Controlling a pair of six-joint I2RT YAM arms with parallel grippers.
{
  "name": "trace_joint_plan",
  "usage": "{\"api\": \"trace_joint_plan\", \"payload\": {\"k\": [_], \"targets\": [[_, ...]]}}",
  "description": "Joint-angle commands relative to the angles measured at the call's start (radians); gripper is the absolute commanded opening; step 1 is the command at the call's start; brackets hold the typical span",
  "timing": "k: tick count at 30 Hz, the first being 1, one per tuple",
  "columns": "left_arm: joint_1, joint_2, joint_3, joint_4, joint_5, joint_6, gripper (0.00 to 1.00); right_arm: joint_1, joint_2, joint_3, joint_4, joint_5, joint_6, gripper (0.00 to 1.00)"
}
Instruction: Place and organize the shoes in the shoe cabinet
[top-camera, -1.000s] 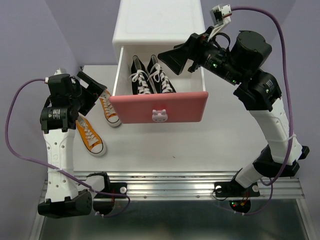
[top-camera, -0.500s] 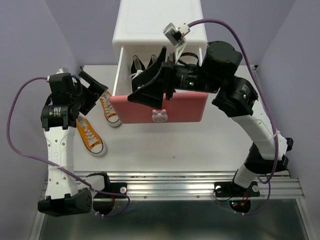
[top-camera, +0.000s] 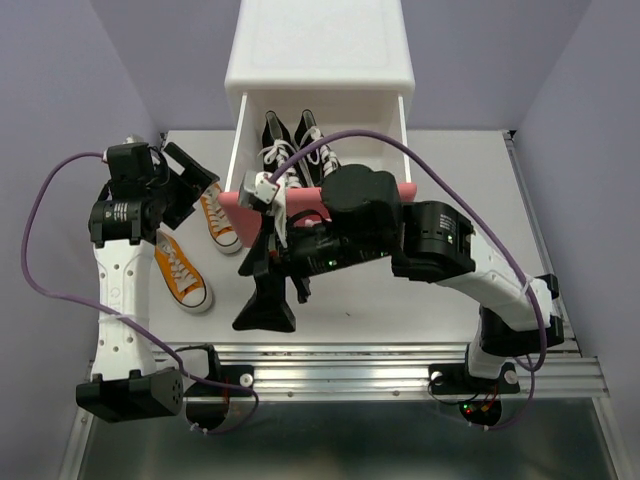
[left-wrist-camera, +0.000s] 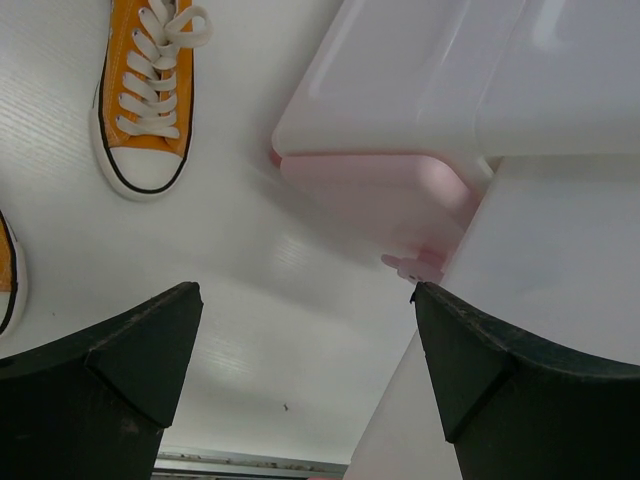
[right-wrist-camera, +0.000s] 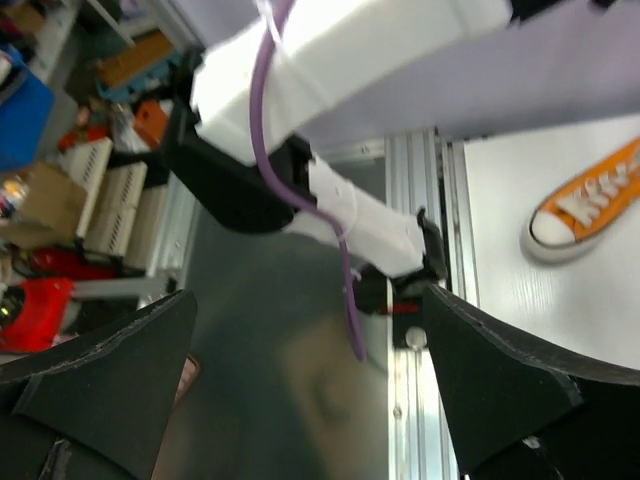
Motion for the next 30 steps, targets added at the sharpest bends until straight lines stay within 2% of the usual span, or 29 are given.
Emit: {"api": "trace_joint_plan", "payload": {"k": [1, 2, 5, 9, 13, 17, 19, 23, 30], "targets": [[0.006, 0.016, 0.084, 0.014, -0.022, 0.044, 0.99, 0.042, -0.019, -0.016, -0.172, 0.198, -0.109, 1.00], [0.006, 0.019, 0.093, 0.013, -0.027, 0.048, 0.99, 0.043, -0.027, -0.036, -0.206, 0.292, -0.109, 1.00], [0.006, 0.020, 0.117, 0.010, -0.030, 0.042, 0.99, 0.043, -0.030, -0.053, -0.237, 0.426, -0.138, 1.00], [0.006, 0.016, 0.137, 0.004, -0.045, 0.037, 0.99, 0.043, -0.042, -0.159, -0.153, 0.632, -0.195, 1.00], [0.008, 0.010, 0.141, -0.013, -0.060, 0.044, 0.99, 0.043, 0.008, -0.156, -0.035, 0.727, -0.284, 1.00], [0.008, -0.006, 0.118, -0.021, -0.059, 0.027, 0.99, -0.014, 0.096, -0.085, -0.028, 0.838, -0.261, 1.00], [0.008, -0.015, 0.102, -0.016, -0.060, 0.021, 0.99, -0.046, 0.120, -0.055, -0.014, 0.874, -0.199, 1.00], [0.008, -0.032, 0.091, -0.027, -0.074, 0.024, 0.99, -0.115, 0.117, -0.068, 0.111, 0.918, -0.214, 1.00], [0.009, -0.041, 0.073, -0.047, -0.094, 0.039, 0.99, -0.192, 0.103, -0.167, 0.226, 0.794, -0.243, 1.00]]}}
